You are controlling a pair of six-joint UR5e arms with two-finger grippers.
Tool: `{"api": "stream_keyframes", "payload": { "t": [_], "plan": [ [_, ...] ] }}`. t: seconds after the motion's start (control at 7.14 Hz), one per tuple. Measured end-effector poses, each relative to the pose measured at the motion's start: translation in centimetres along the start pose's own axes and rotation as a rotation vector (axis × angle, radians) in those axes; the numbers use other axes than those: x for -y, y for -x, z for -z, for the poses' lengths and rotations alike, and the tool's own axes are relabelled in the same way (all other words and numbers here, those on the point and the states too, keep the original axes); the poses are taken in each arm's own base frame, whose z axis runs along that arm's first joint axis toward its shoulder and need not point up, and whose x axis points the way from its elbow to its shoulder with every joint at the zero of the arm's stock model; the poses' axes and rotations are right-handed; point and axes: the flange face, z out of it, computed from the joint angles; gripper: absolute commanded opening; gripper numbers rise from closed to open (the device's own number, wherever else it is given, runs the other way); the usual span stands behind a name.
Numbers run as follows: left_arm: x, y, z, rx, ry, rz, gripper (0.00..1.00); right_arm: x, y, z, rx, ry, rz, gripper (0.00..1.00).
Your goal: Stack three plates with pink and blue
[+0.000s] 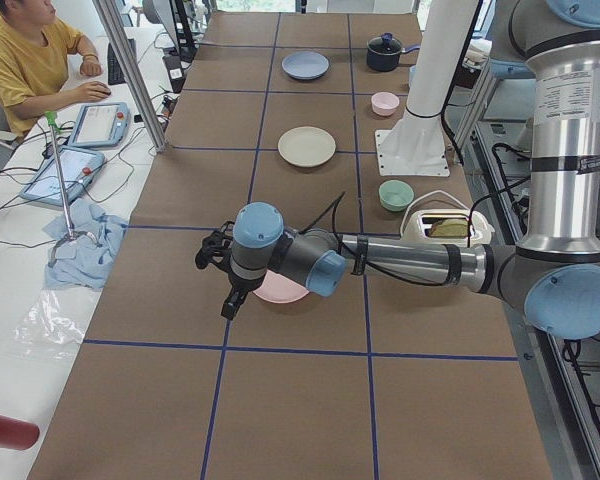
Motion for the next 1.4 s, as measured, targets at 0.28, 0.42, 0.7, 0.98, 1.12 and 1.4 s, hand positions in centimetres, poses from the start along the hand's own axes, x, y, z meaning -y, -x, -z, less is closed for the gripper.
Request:
{"api": "stream_keyframes", "payload": {
  "t": [0.28, 0.42, 0.7, 0.98, 1.12, 1.4],
  "plan": [
    [0.1, -1.7, -2.4, -0.024, 0.044, -0.013, 0.99, -1.1, -0.3, -0.4, 0.016, 0.014, -0.009, 1.00],
    [-0.2, -2.4, -4.4, -0.053, 0.084, 0.007, 0.99, -1.6, -0.6, -0.9, 0.026, 0.026, -0.023, 1.00],
    [-1.3, -4.0, -8.8, -0.141, 0.181, 0.053, 0.99, -2.1, -1.2, -1.7, 0.059, 0.047, -0.043, 1.00],
    [-2.3, -6.4, -12.6, -0.172, 0.267, 0.099, 0.99, -2.4, -0.8, -1.9, 0.132, 0.057, -0.050, 1.00],
    [-2.6, -6.7, -13.6, -0.176, 0.288, 0.120, 0.99, -2.3, -0.7, -1.9, 0.145, 0.057, -0.050, 1.00],
    [-3.0, -6.0, -15.2, -0.174, 0.294, 0.137, 0.99, -1.9, -0.4, -1.9, 0.155, 0.054, -0.043, 1.00]
  ]
}}
